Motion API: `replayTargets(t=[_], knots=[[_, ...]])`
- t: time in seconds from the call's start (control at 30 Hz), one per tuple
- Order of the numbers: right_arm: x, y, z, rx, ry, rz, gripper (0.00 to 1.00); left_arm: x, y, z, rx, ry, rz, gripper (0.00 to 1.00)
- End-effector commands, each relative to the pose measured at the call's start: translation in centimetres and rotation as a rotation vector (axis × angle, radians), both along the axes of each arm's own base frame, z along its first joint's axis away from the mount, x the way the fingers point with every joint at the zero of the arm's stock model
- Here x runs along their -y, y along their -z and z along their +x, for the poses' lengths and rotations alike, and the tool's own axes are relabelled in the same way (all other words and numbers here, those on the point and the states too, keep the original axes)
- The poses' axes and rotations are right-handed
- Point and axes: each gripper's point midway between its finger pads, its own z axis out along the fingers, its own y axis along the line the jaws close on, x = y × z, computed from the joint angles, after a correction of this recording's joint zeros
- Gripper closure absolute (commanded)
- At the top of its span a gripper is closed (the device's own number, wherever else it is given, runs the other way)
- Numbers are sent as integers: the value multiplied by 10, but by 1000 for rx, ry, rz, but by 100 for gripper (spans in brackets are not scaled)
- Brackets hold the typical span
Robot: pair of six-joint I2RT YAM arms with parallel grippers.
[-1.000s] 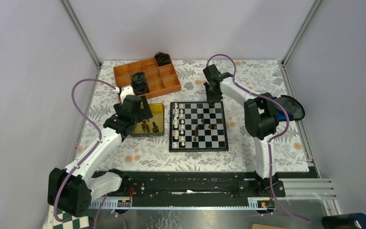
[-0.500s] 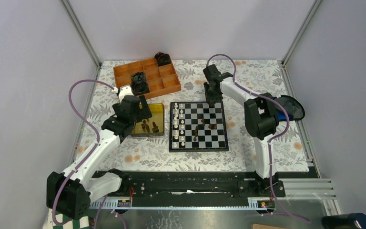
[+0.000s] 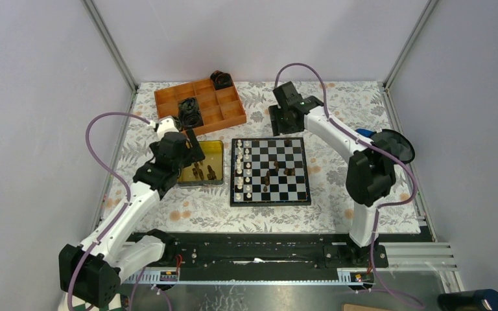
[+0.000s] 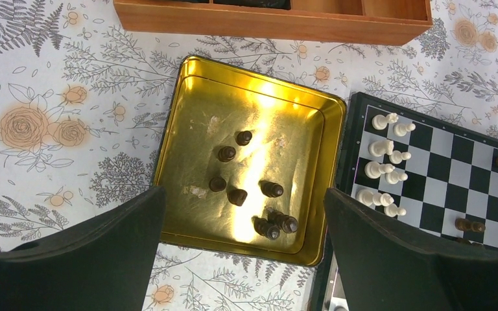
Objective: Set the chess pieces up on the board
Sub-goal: Place the chess piece on the chessboard, then pick up the chess piece from the chessboard.
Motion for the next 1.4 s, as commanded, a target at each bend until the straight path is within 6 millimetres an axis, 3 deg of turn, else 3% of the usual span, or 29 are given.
replayTargets(t=[0.0,0.23,0.43,0.67,1.37], knots=[[-17,-15,-30,21,-67,1,37,-5,4,-7,-7,-18,-12,1],[-32,7,-65,-31,-110,5,38,-6,4,-12,-3,-23,-23,1],[-34,26,-78,-64,-118,-6,39,-7,3,-13,-1,-23,-22,1],[-38,44,-78,-87,-127,-6,41,-7,6,-14,-7,-26,-18,1],[-47,65,-66,-109,-140,-20,52,-10,12,-13,-20,-34,1,1]])
